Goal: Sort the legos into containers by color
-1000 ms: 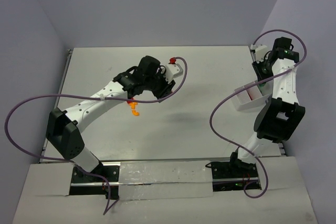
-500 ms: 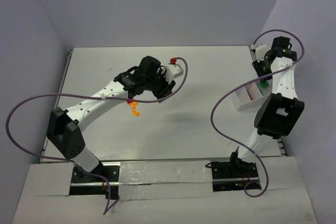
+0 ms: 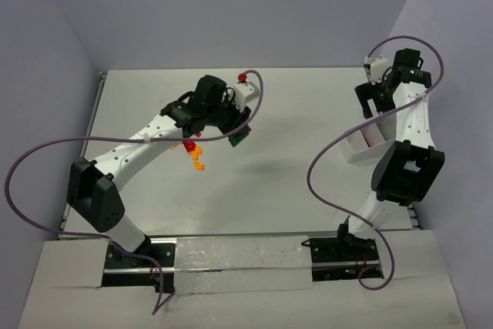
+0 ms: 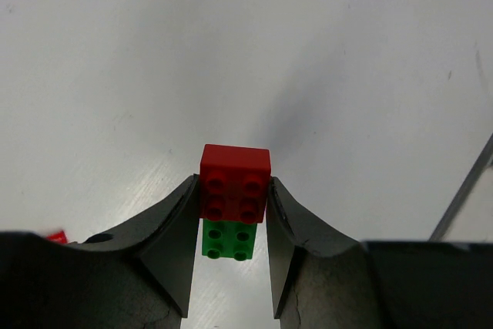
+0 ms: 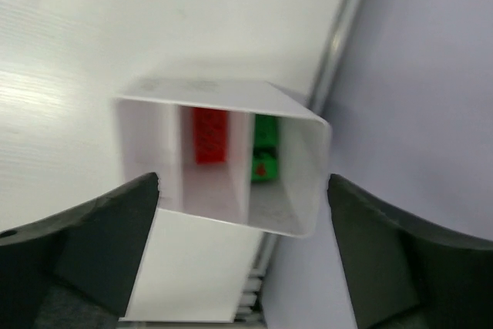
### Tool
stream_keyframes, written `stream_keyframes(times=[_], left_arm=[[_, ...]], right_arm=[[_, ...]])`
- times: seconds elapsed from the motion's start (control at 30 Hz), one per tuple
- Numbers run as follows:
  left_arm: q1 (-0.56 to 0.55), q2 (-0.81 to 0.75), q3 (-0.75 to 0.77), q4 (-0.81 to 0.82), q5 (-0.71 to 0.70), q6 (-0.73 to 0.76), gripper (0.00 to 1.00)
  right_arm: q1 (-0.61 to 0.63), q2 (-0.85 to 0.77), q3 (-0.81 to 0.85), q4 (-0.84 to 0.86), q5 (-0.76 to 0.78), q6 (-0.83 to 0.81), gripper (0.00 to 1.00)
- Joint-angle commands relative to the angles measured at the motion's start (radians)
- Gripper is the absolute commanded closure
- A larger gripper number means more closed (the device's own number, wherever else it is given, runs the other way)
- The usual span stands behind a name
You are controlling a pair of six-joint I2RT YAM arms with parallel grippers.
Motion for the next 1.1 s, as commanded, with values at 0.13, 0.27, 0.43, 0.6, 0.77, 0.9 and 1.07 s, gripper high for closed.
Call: stream_keyframes(times=[0.13, 0.27, 0.43, 0.6, 0.77, 0.9, 1.07], left_arm=[[0.255, -0.061, 0.148, 0.136, -0.024, -0.646, 1.00], [0.332, -0.072, 0.137, 0.143, -0.057, -0.824, 1.00], [0.334, -0.079, 0.143, 0.142, -0.163, -0.843, 1.00], [0.334, -0.063, 0.161, 0.144, -0.159, -0.888, 1.00], [0.327, -0.030, 0.203, 0.146, -0.142, -0.912, 1.00], [0.297, -0.010, 0.228, 0.139, -0.158, -0.911, 1.00], [0.267, -0.002, 0.223, 0.143, -0.165, -0.906, 1.00]], right_arm=[[0.274, -0.256, -0.050, 0.198, -0.367, 0.495, 0.00], [0.424, -0.289, -0.142, 0.421, -0.454, 0.787, 0.00], [0.618, -0.198, -0.074, 0.517, -0.420, 0.992, 0.02], [0.754, -0.131, -0.022, 0.574, -0.288, 1.065, 0.05], [0.846, -0.074, 0.027, 0.612, -0.244, 1.089, 0.13], [0.892, -0.031, 0.084, 0.603, -0.163, 1.073, 0.20], [0.918, 0.011, 0.144, 0.606, -0.124, 1.059, 0.29]])
